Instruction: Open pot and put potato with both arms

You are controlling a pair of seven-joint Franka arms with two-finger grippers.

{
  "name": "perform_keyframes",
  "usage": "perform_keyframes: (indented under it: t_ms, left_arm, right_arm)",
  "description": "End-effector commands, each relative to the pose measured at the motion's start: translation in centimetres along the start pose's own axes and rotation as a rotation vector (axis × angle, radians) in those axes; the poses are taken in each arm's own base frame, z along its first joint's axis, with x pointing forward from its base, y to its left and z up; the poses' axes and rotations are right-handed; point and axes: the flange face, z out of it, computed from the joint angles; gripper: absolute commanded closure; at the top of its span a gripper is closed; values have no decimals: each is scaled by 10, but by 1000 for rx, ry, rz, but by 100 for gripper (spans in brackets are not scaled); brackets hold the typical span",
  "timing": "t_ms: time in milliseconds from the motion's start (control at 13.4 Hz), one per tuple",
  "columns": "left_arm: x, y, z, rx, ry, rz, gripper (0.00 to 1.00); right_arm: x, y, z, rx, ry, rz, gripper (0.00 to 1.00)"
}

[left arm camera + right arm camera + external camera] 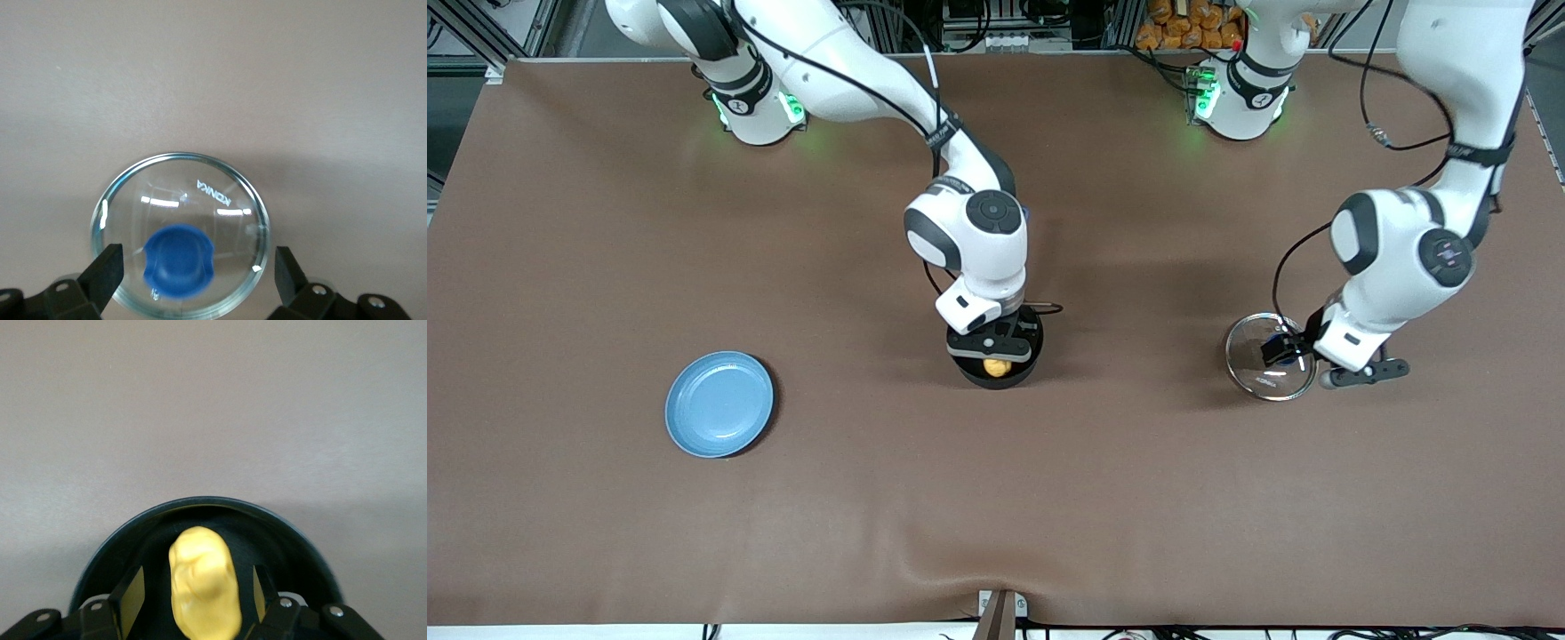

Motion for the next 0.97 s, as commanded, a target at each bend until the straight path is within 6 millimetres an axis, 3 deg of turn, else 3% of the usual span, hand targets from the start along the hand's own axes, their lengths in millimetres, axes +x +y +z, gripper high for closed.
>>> perform_keyframes:
  t_ms: [0, 225, 449, 599, 674, 749, 898]
  left_arm:
    - [3, 9, -74, -20, -31, -9, 0]
    - [0, 14, -139, -26, -26, -4, 0]
    - [-11, 16, -208, -24, -19, -37, 0]
    - [-19, 19, -245, -23, -19, -46, 0]
    - [-24, 22, -258, -21, -24, -40, 0]
    - [-30, 24, -273, -17, -36, -34, 0]
    - [-34, 26, -296, -14, -55, -17, 0]
  right_arm:
    - [15, 12, -58, 15, -28, 50, 26]
    - [49, 52, -116, -34, -50, 38, 27]
    - [88, 115, -189, -68, -83, 4, 25]
    - [114, 173, -236, -49, -141, -41, 21]
    - [127, 206, -254, -47, -168, -69, 10]
    - [136, 235, -271, -44, -186, -99, 7]
    - [150, 286, -291, -57, -212, -121, 1]
